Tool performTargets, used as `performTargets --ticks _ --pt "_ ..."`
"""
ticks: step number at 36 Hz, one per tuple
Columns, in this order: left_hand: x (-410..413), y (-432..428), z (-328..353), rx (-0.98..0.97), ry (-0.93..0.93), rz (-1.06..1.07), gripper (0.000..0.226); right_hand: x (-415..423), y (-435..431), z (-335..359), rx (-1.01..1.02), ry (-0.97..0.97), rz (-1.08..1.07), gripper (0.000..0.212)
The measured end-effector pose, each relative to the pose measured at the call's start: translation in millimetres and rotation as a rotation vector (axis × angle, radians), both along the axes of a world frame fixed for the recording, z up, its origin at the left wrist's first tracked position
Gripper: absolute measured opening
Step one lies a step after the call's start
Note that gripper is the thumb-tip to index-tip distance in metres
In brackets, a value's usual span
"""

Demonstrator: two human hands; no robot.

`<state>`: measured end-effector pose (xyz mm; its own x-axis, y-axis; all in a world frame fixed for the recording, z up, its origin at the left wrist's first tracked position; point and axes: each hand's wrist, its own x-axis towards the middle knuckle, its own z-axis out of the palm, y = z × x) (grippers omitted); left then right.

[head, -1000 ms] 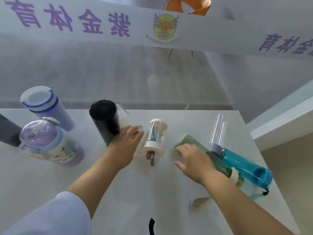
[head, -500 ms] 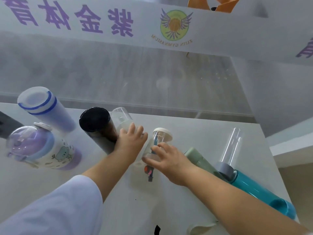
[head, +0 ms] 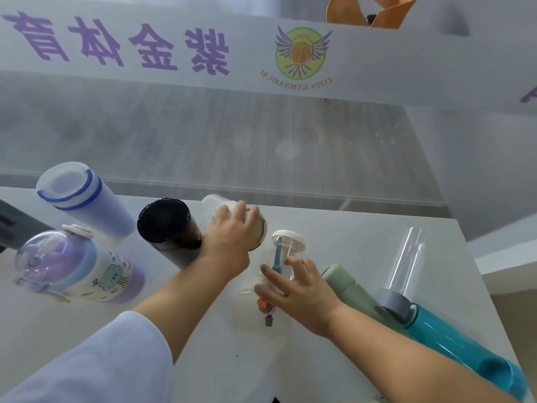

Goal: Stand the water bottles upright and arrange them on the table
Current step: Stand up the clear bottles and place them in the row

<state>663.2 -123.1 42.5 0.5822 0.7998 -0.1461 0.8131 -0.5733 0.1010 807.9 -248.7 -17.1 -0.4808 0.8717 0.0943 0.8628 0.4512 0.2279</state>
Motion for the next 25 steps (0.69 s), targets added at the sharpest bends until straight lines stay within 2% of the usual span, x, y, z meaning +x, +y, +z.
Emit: performTargets --ticks 5,9,12,16,20,25 --pt "6 3 26 -0.157 -0.428 0.314 0.077 3 -3 -2 0.059 0.030 -0.024 0.055" --pt "15 4 38 -0.249 -0.482 0.467 0.076 4 0 8 0.083 0.076 -0.017 0.053" --pt "17 10 41 -0.266 -0.496 0.483 0.075 8 5 21 0.069 0.181 -0.019 0.066" --pt "15 19 42 -0.278 -0.508 0.491 0.079 19 6 30 -0.040 0.455 -0.126 0.072" --pt "17 25 42 -0.223 -0.449 0.517 0.074 28 5 41 -0.134 0.779 -0.399 0.068" --pt "22 26 47 -0.144 -0.341 0.533 0.051 33 16 53 -0.209 1.215 -0.743 0.062"
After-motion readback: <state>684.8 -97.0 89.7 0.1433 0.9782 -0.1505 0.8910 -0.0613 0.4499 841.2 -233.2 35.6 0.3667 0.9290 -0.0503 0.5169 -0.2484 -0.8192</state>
